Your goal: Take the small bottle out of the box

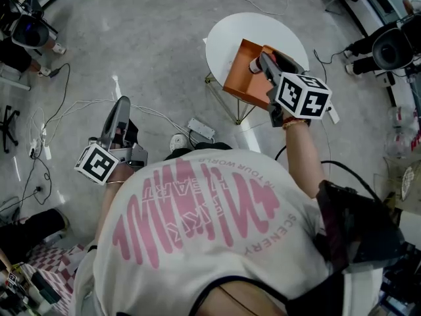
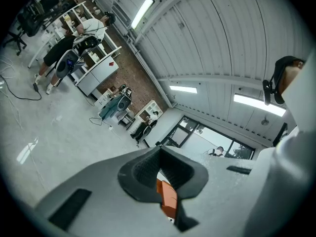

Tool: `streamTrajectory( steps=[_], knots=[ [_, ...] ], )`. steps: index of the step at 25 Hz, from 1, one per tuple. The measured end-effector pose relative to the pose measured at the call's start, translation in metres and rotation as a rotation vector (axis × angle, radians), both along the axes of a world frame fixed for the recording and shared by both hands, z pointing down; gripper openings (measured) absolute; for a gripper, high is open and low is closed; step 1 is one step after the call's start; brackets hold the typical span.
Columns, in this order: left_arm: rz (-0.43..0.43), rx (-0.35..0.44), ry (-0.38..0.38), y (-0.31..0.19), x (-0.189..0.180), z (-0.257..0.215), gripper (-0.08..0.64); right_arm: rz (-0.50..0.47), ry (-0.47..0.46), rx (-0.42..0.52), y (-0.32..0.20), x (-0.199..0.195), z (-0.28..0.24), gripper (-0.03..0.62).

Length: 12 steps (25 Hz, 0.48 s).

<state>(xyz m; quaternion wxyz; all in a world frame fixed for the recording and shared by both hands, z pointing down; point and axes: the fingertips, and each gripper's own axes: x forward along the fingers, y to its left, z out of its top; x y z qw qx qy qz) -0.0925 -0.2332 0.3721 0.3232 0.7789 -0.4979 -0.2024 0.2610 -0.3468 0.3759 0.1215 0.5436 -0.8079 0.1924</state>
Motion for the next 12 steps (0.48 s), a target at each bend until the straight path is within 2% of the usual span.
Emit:
streamTrajectory(
  steps=[12],
  knots=[
    [0.088,0.017,-0.007,0.034,0.051,-0.003,0.008,0.024,-0.030,0.036,0.074,0.034,-0.015,0.138]
  ],
)
